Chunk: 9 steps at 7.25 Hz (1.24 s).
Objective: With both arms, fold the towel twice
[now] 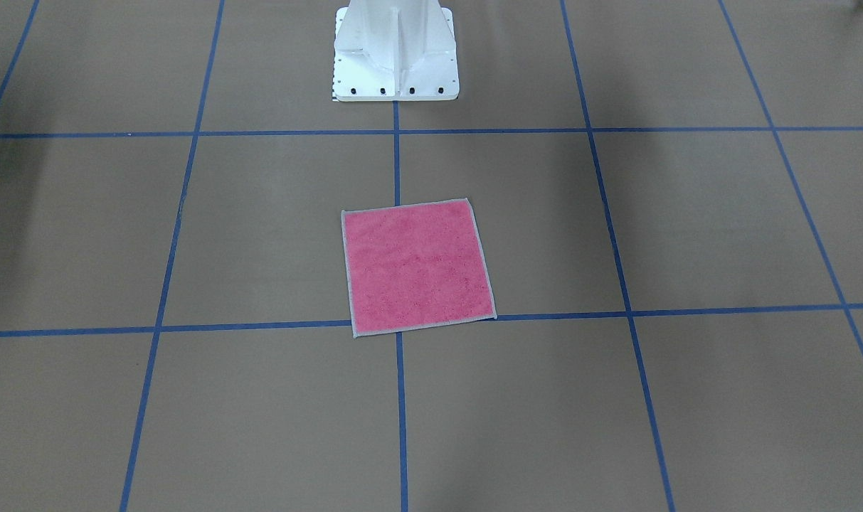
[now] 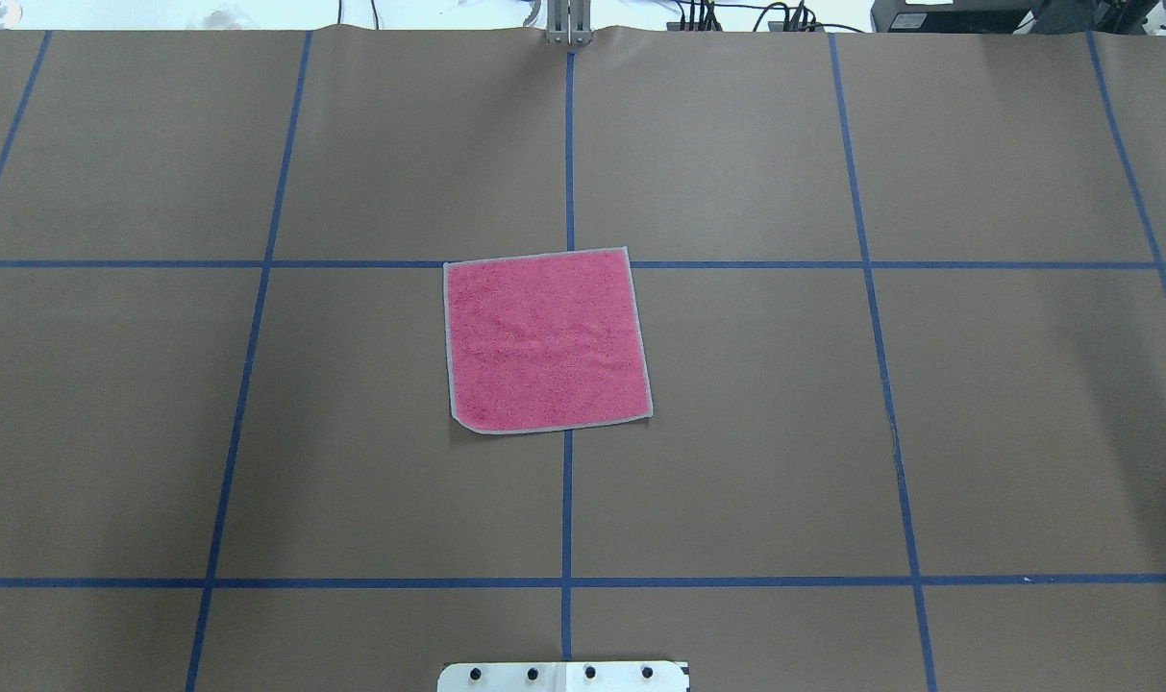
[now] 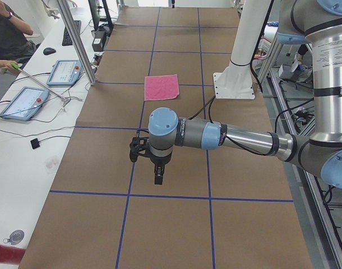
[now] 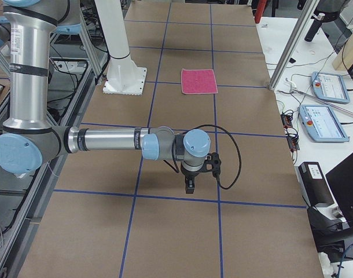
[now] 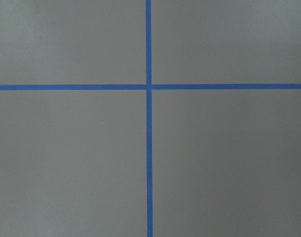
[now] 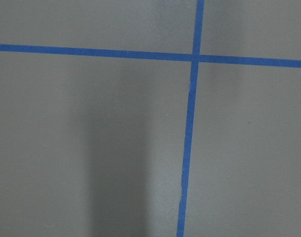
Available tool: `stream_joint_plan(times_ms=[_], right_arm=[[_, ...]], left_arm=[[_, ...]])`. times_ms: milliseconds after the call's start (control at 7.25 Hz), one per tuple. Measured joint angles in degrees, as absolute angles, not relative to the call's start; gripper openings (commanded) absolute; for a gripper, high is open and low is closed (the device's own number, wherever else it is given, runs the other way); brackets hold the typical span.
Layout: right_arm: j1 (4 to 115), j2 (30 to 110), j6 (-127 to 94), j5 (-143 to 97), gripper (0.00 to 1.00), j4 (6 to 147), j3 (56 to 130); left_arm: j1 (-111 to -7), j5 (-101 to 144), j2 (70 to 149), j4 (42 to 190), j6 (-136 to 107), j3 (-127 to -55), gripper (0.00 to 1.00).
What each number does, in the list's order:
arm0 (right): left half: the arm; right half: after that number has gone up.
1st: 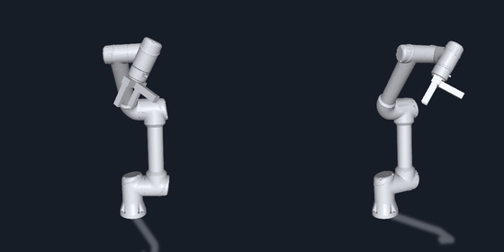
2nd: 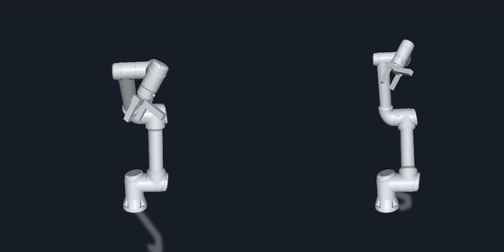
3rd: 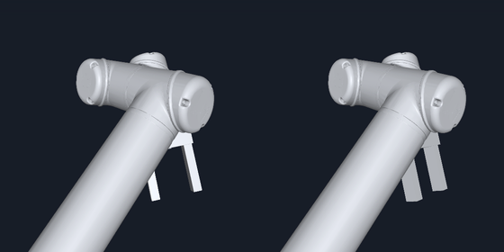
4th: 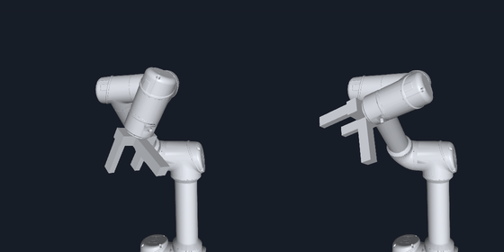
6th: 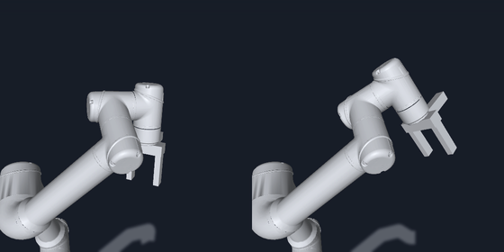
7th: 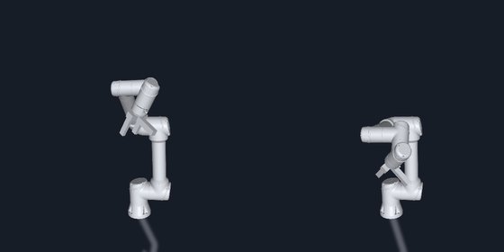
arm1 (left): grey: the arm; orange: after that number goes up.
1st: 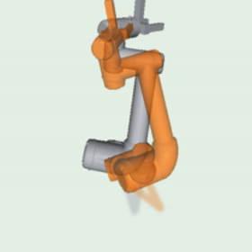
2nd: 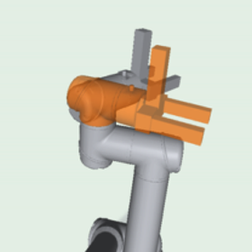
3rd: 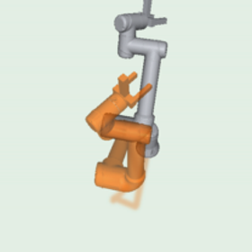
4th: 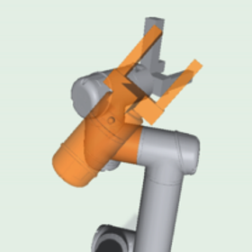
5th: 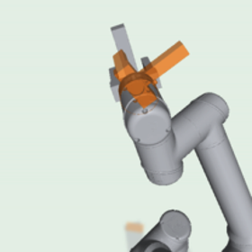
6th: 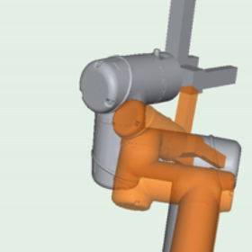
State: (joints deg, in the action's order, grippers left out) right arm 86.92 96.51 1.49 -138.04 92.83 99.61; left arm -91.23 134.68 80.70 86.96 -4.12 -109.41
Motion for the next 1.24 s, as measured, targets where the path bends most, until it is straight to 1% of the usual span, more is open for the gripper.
stream_joint_plan(times_ms=[828,1241], right_arm=[[86.93,96.98,1.91,-137.46,1.00,92.44,100.05],[86.66,97.85,1.63,-137.61,1.00,87.40,99.73]], left_arm=[[-91.06,135.15,78.48,87.56,-3.95,-108.74,1.00],[-91.05,135.26,77.28,88.99,-4.11,-108.92,1.00]])
